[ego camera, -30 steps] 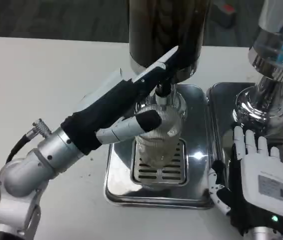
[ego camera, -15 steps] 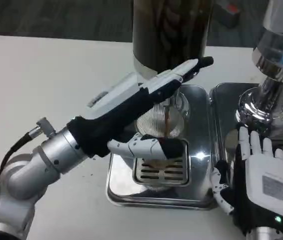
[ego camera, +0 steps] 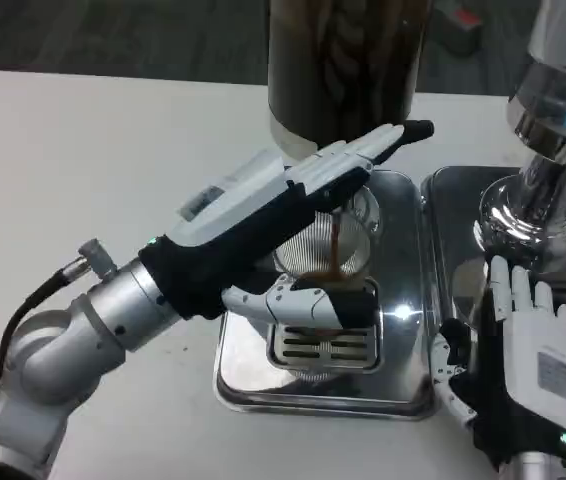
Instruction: Grasp the cup under the faucet to collect the drink, then remove the cup.
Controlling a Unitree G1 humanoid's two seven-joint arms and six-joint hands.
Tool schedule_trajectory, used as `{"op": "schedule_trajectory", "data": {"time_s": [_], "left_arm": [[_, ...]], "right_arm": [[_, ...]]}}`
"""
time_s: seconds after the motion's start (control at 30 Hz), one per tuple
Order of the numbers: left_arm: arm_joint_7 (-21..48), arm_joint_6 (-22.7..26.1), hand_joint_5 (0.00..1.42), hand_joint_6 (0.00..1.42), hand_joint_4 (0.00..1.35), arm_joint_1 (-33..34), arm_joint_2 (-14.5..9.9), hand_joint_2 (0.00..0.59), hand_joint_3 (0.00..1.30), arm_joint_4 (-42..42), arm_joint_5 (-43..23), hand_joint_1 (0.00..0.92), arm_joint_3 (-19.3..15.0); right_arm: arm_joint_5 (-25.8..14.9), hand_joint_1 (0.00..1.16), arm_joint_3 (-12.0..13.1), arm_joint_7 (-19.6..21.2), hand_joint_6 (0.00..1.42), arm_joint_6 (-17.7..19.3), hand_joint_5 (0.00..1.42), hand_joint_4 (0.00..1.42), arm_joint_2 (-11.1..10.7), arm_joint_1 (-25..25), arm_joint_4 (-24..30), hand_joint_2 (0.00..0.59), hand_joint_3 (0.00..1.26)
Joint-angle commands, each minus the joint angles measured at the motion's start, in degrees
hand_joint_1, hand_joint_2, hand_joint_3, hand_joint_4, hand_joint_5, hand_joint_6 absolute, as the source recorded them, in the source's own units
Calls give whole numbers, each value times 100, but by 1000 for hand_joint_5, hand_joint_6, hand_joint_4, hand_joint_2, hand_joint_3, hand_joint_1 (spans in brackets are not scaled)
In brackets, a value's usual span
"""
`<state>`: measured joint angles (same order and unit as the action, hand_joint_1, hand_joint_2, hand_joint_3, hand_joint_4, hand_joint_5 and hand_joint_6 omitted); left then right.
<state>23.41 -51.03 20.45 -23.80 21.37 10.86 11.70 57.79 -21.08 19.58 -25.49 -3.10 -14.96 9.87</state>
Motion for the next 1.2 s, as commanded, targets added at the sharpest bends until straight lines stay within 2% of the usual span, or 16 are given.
{"op": "schedule_trajectory", "data": {"time_s": [0.03,0.13,0.2,0.3,0.4,0.53,0.6,0.7,0.83,0.93,1.2], "left_arm": [[111,-117,46,37,0,-29,-50,100,0,-27,282,0,282],[75,-77,46,38,0,-22,-48,100,0,-36,273,0,312],[66,-82,46,38,0,-32,-44,100,0,-29,258,0,346],[55,-85,46,39,0,-54,-46,103,0,-27,253,0,373],[49,-97,46,39,0,-63,-48,105,0,-16,237,0,381],[43,-118,46,40,0,-58,-50,106,0,-19,256,0,400],[33,-117,46,40,0,-51,-49,106,0,3,260,0,403],[-3,-106,46,40,0,-35,-48,106,0,32,272,0,390],[-47,-79,46,40,0,-16,-63,106,0,47,261,0,357],[-79,-67,46,40,0,4,-73,106,0,61,265,0,334],[-112,-47,46,40,0,20,-91,106,0,98,278,0,310]], "right_arm": [[-798,388,264,-139,0,530,0,0,-78,-59,255,495,0],[-892,400,262,-80,0,852,0,0,-265,-49,282,461,0],[-1162,405,332,-213,0,1074,0,0,-338,-16,276,443,0],[-1599,414,452,-378,15,1361,0,0,-406,29,227,381,0],[-2277,439,664,-578,17,1724,0,0,-396,81,72,306,0],[-2528,578,709,-730,17,2098,0,0,-574,173,-52,248,0],[-2690,634,747,-834,17,2167,0,0,-578,213,-114,222,0],[-3145,678,848,-1075,17,2323,0,0,-562,325,-280,186,0],[-3520,702,872,-1256,29,2531,0,0,-510,534,-514,179,0],[-3768,703,897,-1253,42,2712,0,0,-385,638,-728,175,0],[-3990,703,923,-1240,58,3023,0,0,-263,820,-1108,171,0]]}}
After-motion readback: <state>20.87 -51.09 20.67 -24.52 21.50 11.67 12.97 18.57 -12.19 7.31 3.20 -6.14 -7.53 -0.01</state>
